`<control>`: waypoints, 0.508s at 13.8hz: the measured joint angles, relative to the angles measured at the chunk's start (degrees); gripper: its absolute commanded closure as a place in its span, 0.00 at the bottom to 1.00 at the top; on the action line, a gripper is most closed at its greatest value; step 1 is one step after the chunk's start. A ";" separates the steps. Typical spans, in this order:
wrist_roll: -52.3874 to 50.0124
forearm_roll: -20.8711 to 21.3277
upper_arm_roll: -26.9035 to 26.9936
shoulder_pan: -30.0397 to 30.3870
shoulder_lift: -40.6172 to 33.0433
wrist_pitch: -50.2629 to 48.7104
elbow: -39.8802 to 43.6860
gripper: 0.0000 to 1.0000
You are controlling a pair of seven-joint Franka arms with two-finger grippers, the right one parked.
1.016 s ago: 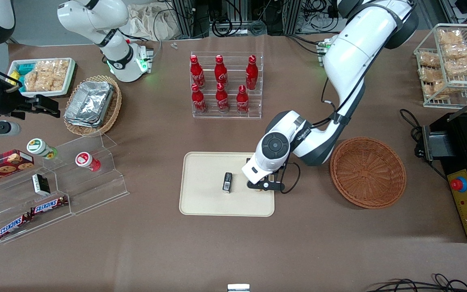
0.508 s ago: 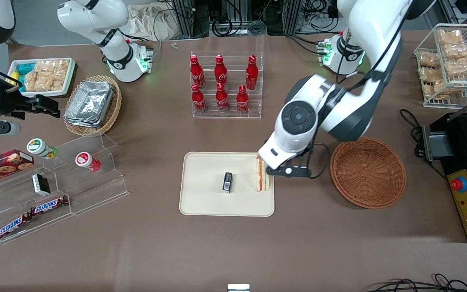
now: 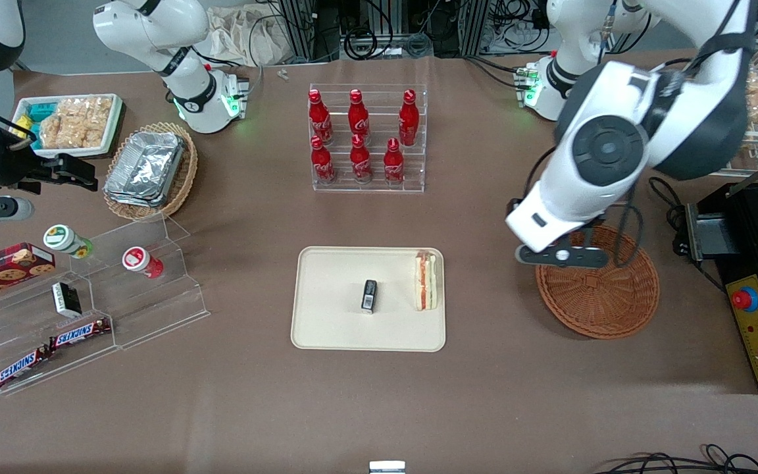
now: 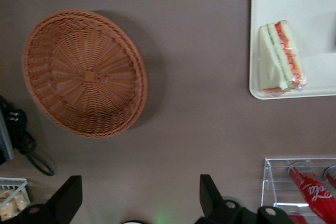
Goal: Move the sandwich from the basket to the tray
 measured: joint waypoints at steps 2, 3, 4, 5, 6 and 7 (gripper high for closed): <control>1.19 0.06 0.19 3.11 -2.10 -3.08 -0.01 0.00; 1.27 0.11 0.29 4.70 -3.13 -4.50 -0.03 0.00; 1.58 0.11 0.32 6.59 -4.10 -5.50 -0.05 0.00; 2.02 0.21 0.37 8.32 -4.82 -5.79 -0.10 0.00; 2.32 0.47 0.57 9.57 -5.23 -5.82 -0.15 0.00; 2.37 0.66 1.12 10.08 -5.29 -5.81 -0.18 0.00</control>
